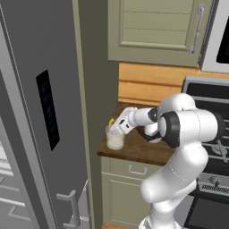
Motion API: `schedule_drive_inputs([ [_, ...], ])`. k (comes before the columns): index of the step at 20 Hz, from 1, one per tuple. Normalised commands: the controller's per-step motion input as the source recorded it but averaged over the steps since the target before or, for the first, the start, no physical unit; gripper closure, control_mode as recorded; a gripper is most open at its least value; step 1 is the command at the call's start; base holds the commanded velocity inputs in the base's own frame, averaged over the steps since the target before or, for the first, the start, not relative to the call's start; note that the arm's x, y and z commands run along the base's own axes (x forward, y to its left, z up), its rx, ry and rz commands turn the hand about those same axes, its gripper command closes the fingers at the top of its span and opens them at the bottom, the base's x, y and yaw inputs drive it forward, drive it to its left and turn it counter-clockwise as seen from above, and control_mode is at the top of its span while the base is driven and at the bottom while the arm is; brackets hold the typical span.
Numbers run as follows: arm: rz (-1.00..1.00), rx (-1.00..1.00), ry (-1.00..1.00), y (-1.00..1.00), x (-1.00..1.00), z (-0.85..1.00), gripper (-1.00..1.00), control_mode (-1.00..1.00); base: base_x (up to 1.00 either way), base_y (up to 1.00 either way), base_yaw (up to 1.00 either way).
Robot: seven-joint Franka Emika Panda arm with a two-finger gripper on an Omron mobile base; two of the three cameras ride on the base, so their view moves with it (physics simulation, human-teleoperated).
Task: Grab a lemon wedge from the fridge and one ice cube from the ice bowl, and put them in the glass of lemonade.
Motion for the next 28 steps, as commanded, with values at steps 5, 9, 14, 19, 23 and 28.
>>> schedule_drive_inputs([
  [5, 0.09, 0.0, -0.01, -0.04, 0.27, -0.23, 1.0, -1.0, 0.0, 0.0, 0.0],
  [9, 0.09, 0.0, 0.0, -0.04, 0.19, -0.17, 1.0, -1.0, 0.0, 0.0, 0.0],
  [14, 0.06, 0.0, 0.0, -0.18, -0.07, 0.0, -1.0, -1.0, 0.0, 0.0, 0.0],
  [19, 0.02, 0.0, -0.08, -0.14, -0.46, 0.47, -1.0, -1.0, 0.0, 0.0, 0.0],
  [23, 0.01, 0.0, -0.15, 0.0, -0.42, 0.83, -1.0, -1.0, 0.0, 0.0, 0.0],
  [28, -0.01, 0.0, -0.05, -0.36, -0.4, 0.36, -1.0, -1.0, 0.0, 0.0, 0.0],
])
